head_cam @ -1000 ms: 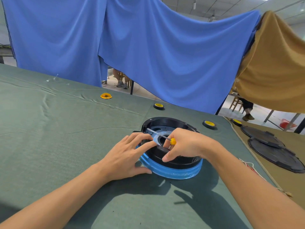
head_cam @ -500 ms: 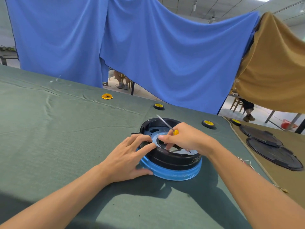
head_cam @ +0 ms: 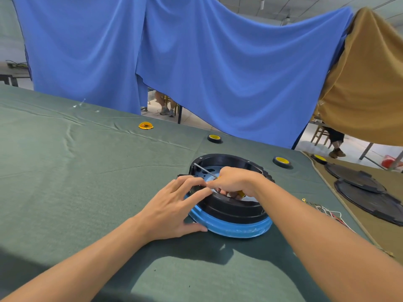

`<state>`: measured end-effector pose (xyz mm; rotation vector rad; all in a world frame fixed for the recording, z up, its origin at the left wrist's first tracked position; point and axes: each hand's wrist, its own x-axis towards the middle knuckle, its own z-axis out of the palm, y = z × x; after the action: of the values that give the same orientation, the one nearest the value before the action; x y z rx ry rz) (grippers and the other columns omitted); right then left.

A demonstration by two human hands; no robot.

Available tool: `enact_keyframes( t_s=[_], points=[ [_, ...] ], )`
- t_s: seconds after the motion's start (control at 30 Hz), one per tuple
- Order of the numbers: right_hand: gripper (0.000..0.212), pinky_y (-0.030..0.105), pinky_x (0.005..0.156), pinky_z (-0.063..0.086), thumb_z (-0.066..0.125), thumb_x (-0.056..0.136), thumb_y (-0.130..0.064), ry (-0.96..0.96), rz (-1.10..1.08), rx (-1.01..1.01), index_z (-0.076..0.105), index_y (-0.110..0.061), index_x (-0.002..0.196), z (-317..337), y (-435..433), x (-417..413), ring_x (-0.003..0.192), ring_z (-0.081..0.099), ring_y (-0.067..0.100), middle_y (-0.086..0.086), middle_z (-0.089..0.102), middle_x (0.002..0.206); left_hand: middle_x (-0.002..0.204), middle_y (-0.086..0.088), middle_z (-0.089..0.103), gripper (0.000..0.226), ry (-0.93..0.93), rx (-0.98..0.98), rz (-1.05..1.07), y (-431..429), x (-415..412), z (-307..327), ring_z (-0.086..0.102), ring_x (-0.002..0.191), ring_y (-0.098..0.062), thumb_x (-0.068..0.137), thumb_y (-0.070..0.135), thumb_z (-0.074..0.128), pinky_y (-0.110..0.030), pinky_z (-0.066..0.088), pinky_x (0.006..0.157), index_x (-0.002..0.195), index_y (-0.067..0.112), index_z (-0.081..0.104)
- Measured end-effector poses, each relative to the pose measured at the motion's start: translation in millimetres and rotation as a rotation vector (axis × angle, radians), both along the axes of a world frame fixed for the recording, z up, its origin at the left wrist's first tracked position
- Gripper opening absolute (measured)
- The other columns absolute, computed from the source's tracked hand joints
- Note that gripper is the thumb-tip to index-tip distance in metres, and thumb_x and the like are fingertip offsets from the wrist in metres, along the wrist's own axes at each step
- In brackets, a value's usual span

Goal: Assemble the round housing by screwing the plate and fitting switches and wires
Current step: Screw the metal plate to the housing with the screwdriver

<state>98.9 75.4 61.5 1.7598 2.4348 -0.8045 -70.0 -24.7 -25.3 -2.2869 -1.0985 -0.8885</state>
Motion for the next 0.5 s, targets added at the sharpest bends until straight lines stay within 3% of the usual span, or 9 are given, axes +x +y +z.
enact_keyframes(
  t_s=[0.1,0.23,0.4,0.5],
  points=[
    [0.036,0.032,0.062,0.037,0.062,0.090,-0.043,-0.023,0.026,0.028,0.062,-0.007,0.088,3,2,-2,0.061,0.041,0.015,0.003,0.048,0.068,0.129,-0.006,0.047,0.083,0.010,0.023,0.006,0,-1,5,0.048,0.113,-0.026,0.076,0.064,0.073,-0.039,0.050,0.094,0.138,0.016,0.047],
    [0.024,0.029,0.059,0.038,0.062,0.091,-0.034,0.008,0.029,0.022,0.061,-0.011,0.088,4,5,-5,0.063,0.043,0.012,0.002,0.051,0.070,0.128,-0.004,0.043,0.089,0.040,0.058,0.021,-2,0,13,0.045,0.112,-0.024,0.070,0.064,0.078,-0.036,0.046,0.094,0.137,0.018,0.042],
    [0.030,0.028,0.061,0.037,0.061,0.092,-0.037,0.028,0.039,0.038,0.066,-0.007,0.096,3,2,-2,0.065,0.042,0.013,0.003,0.050,0.071,0.122,-0.007,0.050,0.087,0.073,0.138,0.041,0,4,15,0.050,0.109,-0.027,0.069,0.064,0.078,-0.037,0.043,0.092,0.133,0.013,0.051],
    [0.034,0.030,0.058,0.040,0.063,0.090,-0.039,0.063,0.024,0.094,0.070,-0.006,0.091,9,-2,5,0.061,0.047,0.015,0.002,0.056,0.066,0.123,-0.013,0.057,0.080,0.068,0.172,0.036,4,9,14,0.055,0.117,-0.033,0.070,0.059,0.080,-0.044,0.044,0.097,0.126,0.007,0.059]
  ],
)
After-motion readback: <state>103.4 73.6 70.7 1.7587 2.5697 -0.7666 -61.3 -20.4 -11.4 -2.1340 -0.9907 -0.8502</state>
